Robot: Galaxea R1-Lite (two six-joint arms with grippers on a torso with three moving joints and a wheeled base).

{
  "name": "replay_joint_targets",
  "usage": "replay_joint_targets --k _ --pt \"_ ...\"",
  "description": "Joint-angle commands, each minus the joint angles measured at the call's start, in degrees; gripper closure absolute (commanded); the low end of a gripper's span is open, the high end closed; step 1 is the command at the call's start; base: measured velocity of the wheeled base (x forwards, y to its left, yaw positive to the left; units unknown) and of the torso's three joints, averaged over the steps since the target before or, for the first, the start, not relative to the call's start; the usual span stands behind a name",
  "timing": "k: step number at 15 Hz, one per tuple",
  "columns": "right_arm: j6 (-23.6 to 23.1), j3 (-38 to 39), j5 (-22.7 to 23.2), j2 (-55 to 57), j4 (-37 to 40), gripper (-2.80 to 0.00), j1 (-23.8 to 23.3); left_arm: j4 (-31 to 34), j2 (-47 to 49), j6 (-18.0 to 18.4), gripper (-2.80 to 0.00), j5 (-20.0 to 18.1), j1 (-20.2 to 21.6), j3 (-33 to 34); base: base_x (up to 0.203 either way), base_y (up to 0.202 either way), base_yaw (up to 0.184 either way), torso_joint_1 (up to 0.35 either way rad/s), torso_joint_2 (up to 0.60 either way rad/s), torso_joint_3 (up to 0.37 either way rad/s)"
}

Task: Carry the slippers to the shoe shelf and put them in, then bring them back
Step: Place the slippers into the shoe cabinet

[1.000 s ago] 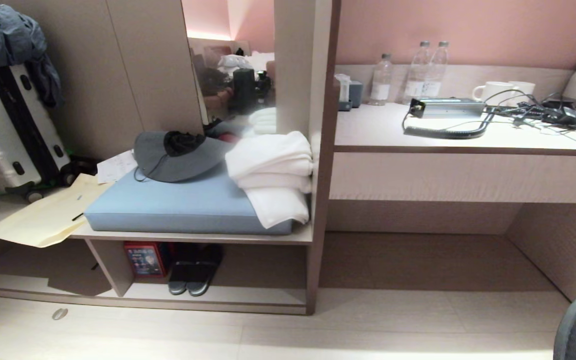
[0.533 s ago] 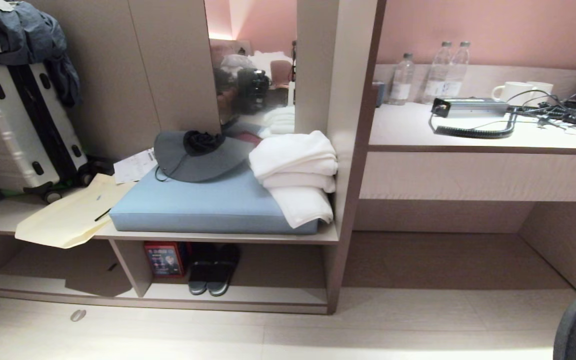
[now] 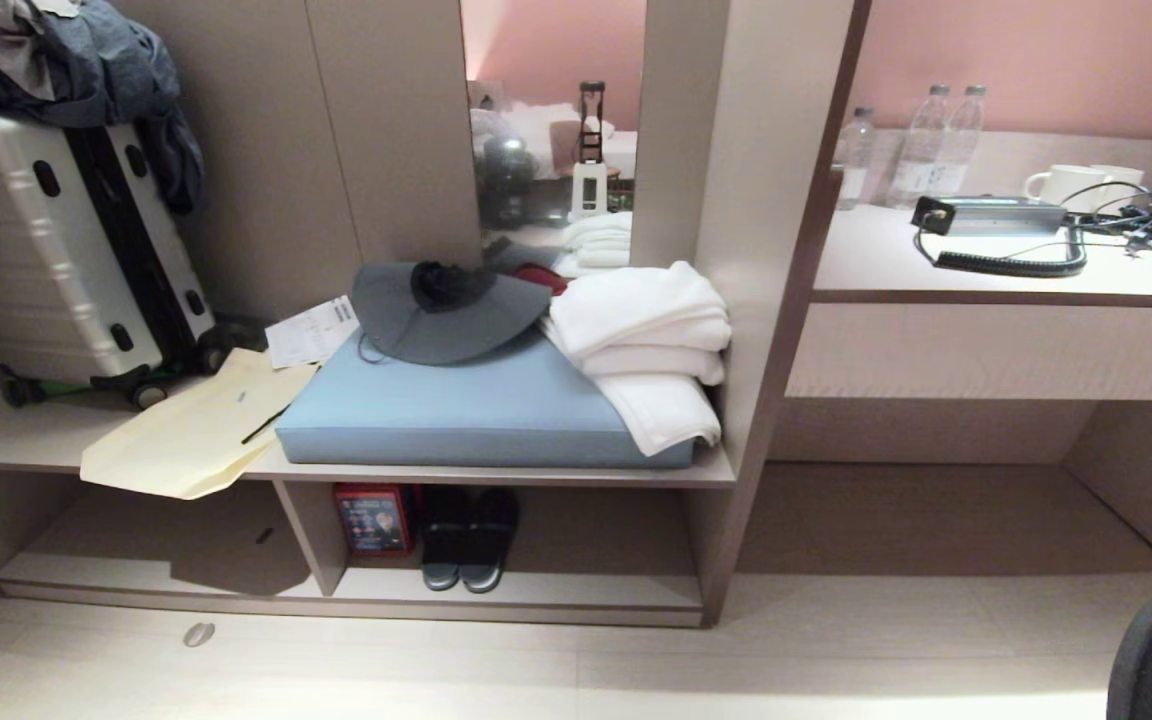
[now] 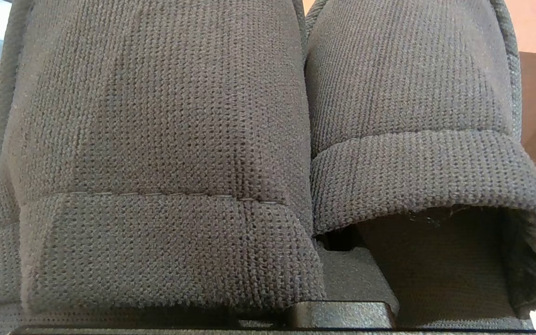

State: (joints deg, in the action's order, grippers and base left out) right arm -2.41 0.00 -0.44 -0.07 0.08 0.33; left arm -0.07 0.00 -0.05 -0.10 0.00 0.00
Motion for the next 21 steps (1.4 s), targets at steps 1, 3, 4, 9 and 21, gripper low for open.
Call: replay_joint_targets --k 1,3,4,9,21 --pt "-0.05 0.00 -0.07 0.07 0.01 0.00 0.02 -0.01 0.00 -0.04 0.00 0.01 0.00 0.00 0.000 0.193 -0.001 0.002 0.00 0.002" --pt "-0.05 0.00 0.00 0.07 0.01 0.00 0.02 -0.01 0.00 -0.04 0.00 0.01 0.00 0.00 0.000 0.196 -0.001 0.002 0.00 0.006" --pt "-0.05 0.00 0.00 0.07 0.01 0.00 0.02 -0.01 0.00 -0.04 0.00 0.01 0.00 0.00 0.000 0.194 -0.004 0.001 0.00 -0.003" --pt "0.04 0.00 -0.01 0.07 0.01 0.00 0.02 -0.01 0.00 -0.04 0.00 0.01 0.00 0.00 0.000 0.194 -0.001 0.003 0.00 0.002" --pt "0.04 0.00 -0.09 0.07 0.01 0.00 0.02 -0.01 0.00 0.14 0.00 0.01 0.00 0.00 0.000 0.094 -0.001 0.002 0.00 0.001"
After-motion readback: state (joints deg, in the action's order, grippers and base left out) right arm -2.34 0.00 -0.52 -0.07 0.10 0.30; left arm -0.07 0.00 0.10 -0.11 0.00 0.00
